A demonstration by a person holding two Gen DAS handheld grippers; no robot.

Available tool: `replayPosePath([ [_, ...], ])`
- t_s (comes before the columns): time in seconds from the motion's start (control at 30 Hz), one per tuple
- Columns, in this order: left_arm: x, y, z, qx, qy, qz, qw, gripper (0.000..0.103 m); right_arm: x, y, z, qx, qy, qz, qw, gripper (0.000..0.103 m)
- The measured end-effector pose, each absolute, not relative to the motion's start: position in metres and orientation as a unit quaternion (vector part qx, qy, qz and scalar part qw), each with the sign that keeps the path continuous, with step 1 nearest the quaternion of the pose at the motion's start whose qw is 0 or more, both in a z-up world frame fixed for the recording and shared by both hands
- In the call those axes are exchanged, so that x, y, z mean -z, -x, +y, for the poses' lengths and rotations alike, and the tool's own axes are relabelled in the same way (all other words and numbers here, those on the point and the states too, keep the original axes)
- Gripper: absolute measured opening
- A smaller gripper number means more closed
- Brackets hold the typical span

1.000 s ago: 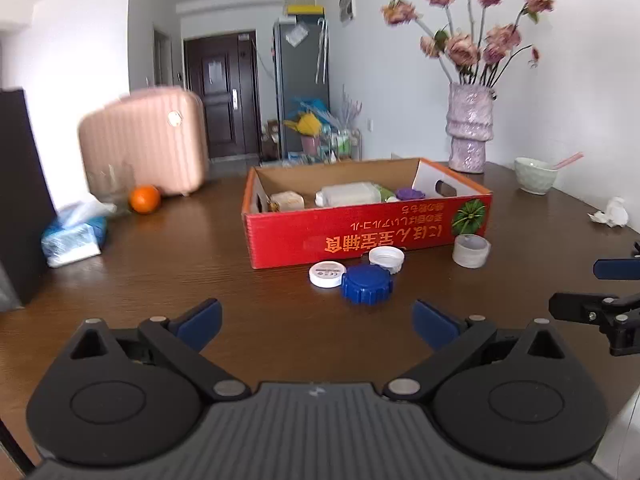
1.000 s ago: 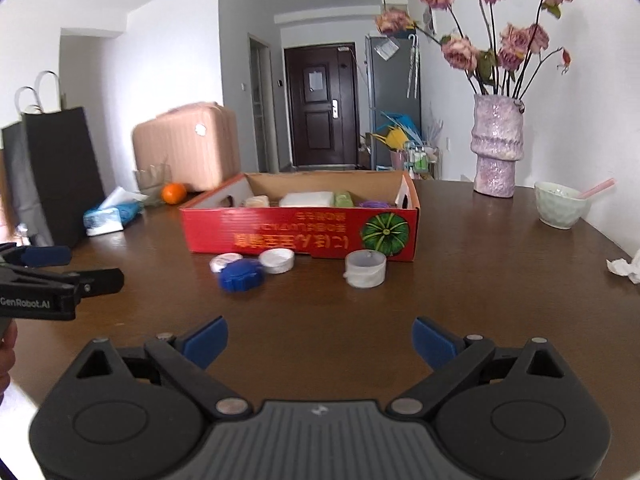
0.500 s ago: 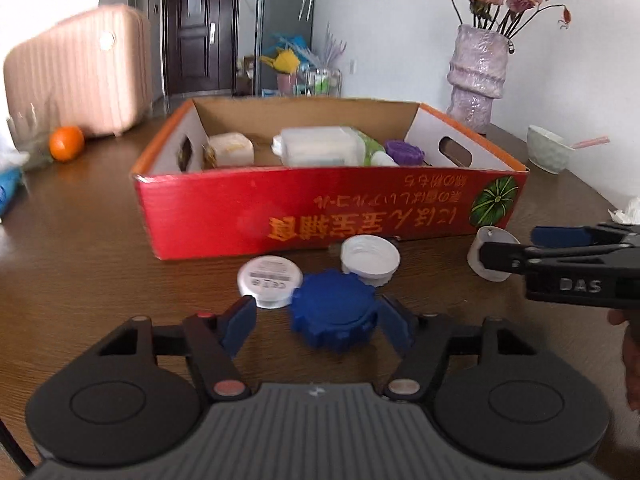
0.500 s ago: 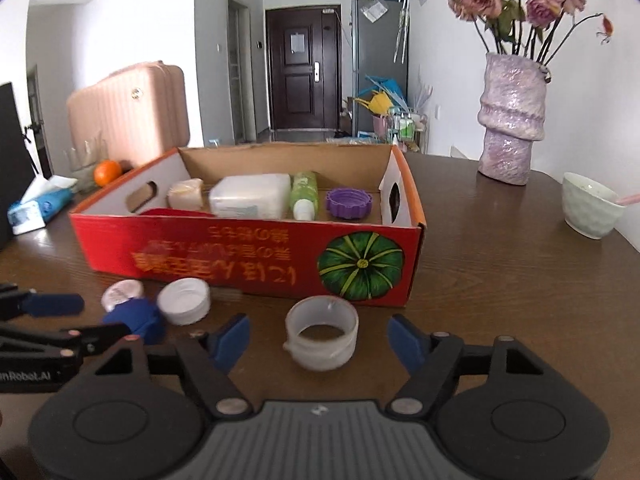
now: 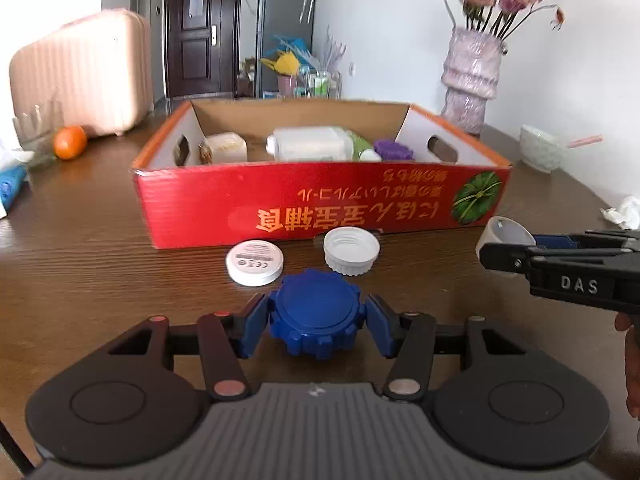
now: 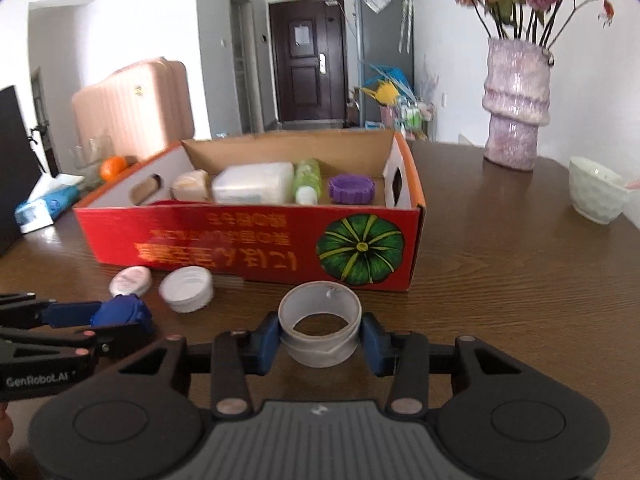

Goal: Organize rigid objects
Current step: 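Carry the blue cap and tape roll with both tools over the red box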

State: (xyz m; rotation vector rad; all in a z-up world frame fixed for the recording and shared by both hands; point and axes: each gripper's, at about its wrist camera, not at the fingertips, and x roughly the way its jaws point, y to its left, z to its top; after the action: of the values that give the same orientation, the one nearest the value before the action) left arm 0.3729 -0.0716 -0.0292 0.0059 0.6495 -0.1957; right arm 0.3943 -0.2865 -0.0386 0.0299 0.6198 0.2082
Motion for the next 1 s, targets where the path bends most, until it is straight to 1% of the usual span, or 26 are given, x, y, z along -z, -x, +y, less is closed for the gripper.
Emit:
replayPosePath([
  [0.23, -0.006, -0.301, -0.056, 0.089, 0.018, 0.283, 0.955, 0.054, 0.017, -0.315, -0.283, -0.120, -0.025, 0.281, 0.952, 0.042],
  [0.53, -0.035, -0.215, -0.038, 0.085, 0.025, 0.245, 0.966, 0.054, 0.003, -0.203, -0.267, -0.133, -0.025, 0.258, 0.957, 0.042],
  [0.8, -0.046, -0.163, -0.025, 0.095, 0.040, 0.219, 0.970, 0.054, -0.011, -0.142, -0.261, -0.128, -0.022, 0.227, 0.965, 0.042],
  [1.0, -0.056, -0.148, -0.021, 0.098, 0.047, 0.201, 0.973, 0.054, -0.016, -0.123, -0.262, -0.129, -0.030, 0.214, 0.968, 0.042],
])
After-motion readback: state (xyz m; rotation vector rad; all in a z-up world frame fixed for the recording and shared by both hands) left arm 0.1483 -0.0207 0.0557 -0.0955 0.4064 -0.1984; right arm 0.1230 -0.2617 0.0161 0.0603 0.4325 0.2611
